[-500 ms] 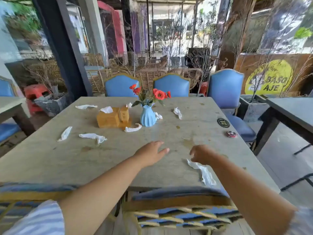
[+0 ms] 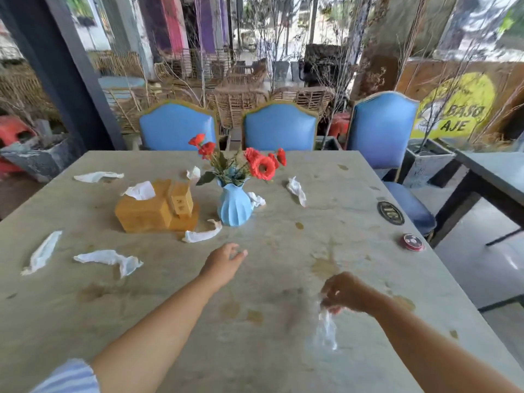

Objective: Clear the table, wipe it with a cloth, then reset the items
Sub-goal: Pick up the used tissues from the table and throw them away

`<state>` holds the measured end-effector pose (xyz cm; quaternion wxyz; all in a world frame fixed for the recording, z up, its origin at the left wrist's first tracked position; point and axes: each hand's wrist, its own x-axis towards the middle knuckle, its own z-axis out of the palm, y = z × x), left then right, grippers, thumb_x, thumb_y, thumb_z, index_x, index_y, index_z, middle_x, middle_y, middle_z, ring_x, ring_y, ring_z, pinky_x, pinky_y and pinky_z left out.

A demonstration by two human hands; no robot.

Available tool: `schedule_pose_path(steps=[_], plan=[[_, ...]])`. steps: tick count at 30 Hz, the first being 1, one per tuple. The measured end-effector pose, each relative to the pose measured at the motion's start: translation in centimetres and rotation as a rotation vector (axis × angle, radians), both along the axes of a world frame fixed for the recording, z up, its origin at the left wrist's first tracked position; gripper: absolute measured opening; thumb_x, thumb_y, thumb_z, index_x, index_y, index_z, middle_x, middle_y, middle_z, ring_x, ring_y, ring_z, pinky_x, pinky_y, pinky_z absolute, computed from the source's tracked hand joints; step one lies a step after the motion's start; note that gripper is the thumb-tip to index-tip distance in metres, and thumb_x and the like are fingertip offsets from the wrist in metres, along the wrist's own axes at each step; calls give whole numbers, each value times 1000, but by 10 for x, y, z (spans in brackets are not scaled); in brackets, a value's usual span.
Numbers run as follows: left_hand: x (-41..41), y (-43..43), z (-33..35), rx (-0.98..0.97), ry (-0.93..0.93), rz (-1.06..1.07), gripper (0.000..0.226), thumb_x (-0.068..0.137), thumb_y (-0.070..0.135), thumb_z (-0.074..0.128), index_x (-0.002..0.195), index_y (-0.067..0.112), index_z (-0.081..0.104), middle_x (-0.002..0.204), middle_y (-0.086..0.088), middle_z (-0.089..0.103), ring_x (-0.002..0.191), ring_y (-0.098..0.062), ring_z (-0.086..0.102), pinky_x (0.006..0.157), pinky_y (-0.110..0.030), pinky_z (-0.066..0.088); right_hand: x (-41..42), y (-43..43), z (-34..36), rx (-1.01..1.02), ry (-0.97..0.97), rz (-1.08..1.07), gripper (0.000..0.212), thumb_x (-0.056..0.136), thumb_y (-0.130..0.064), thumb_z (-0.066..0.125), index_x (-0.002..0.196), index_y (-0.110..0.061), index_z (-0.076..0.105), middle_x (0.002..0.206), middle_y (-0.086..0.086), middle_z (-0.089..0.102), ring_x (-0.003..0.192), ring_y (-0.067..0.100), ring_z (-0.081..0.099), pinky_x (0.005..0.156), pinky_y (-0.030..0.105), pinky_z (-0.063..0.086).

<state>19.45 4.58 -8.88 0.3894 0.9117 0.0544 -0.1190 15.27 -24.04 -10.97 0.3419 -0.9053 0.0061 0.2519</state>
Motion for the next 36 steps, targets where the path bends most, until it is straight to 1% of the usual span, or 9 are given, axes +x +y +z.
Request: schedule_pose_path(steps=[6, 10, 15, 18, 20, 22, 26, 31, 36], plan=[[74, 44, -21, 40, -73, 221, 42, 92, 23, 56, 132, 13, 50, 132, -14, 55, 119, -31, 52, 93, -33, 41, 38, 34, 1, 437, 4, -295, 23, 76, 8, 69, 87, -12, 64, 62, 9, 66, 55, 18, 67, 57, 25, 57], [106, 60, -49, 233, -13, 201, 49, 90, 44, 55, 133, 20, 52, 129, -17, 56, 119, -34, 51, 98, -39, 43, 54, 43, -14, 528, 70, -396, 15, 82, 5, 64, 93, -4, 68, 73, 16, 71, 67, 20, 71, 67, 25, 58], [109, 59, -66, 225, -88, 331, 39, 86, 44, 61, 98, 9, 73, 97, -18, 71, 95, -34, 62, 77, -33, 45, 52, 40, -23, 711, 140, -540, 13, 88, 2, 55, 85, 2, 68, 71, 17, 69, 71, 27, 69, 70, 28, 59], [99, 53, -68, 89, -95, 402, 15, 82, 17, 70, 88, 4, 75, 92, -17, 73, 86, -31, 66, 70, -31, 44, 45, 27, -22, 702, 128, -490, 7, 84, -2, 64, 86, 2, 70, 79, 16, 71, 81, 26, 68, 80, 29, 58], [89, 42, -64, 23, -91, 374, 10, 78, 9, 72, 85, 2, 75, 90, -15, 74, 81, -27, 65, 67, -27, 44, 37, 17, -18, 687, 109, -475, 9, 79, -3, 70, 88, -1, 72, 89, 15, 72, 84, 22, 67, 78, 25, 57], [75, 21, -51, -70, -127, 310, 10, 75, 8, 75, 83, 2, 75, 80, -7, 74, 73, -18, 61, 57, -17, 42, 28, 3, -10, 706, 68, -503, 8, 75, -1, 72, 83, -3, 72, 83, 11, 71, 77, 17, 67, 70, 21, 56], [45, -46, -8, -221, -177, 152, 16, 72, 8, 78, 67, 20, 70, 45, 26, 58, 55, 7, 57, 50, 0, 38, 7, -38, 16, 739, -31, -576, 7, 75, 5, 70, 77, -2, 68, 74, 10, 65, 62, 10, 64, 61, 17, 55], [13, -159, 35, -278, -203, -112, 26, 72, 6, 78, 68, 27, 63, 64, 9, 61, 57, 0, 54, 53, -3, 39, -33, -125, 42, 680, -120, -616, 8, 78, 3, 69, 75, -4, 68, 72, 8, 65, 60, 11, 60, 57, 15, 54], [-24, -289, 42, -166, -217, -308, 17, 74, 4, 72, 74, 21, 67, 63, 6, 60, 49, 9, 51, 55, -5, 36, -77, -243, 51, 516, -168, -590, 4, 80, -4, 69, 78, -7, 69, 63, 3, 62, 53, 8, 58, 54, 19, 53]])
